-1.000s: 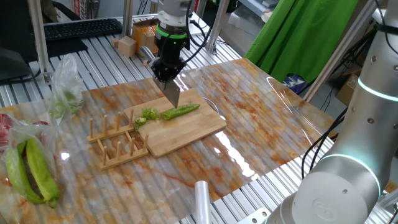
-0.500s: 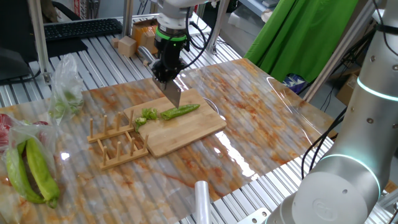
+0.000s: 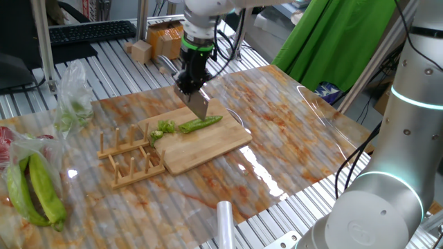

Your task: Chop the chili peppers

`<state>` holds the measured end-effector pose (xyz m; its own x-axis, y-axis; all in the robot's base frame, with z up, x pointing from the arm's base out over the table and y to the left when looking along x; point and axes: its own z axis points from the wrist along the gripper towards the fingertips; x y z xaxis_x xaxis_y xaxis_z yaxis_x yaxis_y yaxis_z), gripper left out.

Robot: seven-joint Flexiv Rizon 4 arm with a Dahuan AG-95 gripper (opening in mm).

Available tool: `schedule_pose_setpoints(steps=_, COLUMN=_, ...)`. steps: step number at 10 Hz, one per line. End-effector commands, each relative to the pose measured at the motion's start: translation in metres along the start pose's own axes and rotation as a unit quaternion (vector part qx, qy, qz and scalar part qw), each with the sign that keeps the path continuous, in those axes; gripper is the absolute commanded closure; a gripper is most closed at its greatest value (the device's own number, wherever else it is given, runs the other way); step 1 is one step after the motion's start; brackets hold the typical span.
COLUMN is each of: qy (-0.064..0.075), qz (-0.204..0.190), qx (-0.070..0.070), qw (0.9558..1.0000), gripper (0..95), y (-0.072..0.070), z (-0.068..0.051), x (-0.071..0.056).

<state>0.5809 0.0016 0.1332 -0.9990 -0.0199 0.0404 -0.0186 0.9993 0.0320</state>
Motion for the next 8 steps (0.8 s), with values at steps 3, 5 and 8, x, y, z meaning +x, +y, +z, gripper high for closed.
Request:
schedule_pose_setpoints(steps=3, qy=-0.011, qz=-0.002, qx=-0.007, qw=0.9999, gripper=95.0, y=-0.006, z=0.025, x=0.007)
schedule_pose_setpoints(steps=5, qy=-0.018, qz=-0.002, qx=-0.007, qw=0.9998, gripper=95.0, y=-0.006, z=0.035, x=0.01)
schedule_pose_setpoints(steps=8, qy=-0.02, qz=-0.005, qx=-0.006, qw=0.9998, gripper=95.0, y=-0.006, z=0.043, x=0.01)
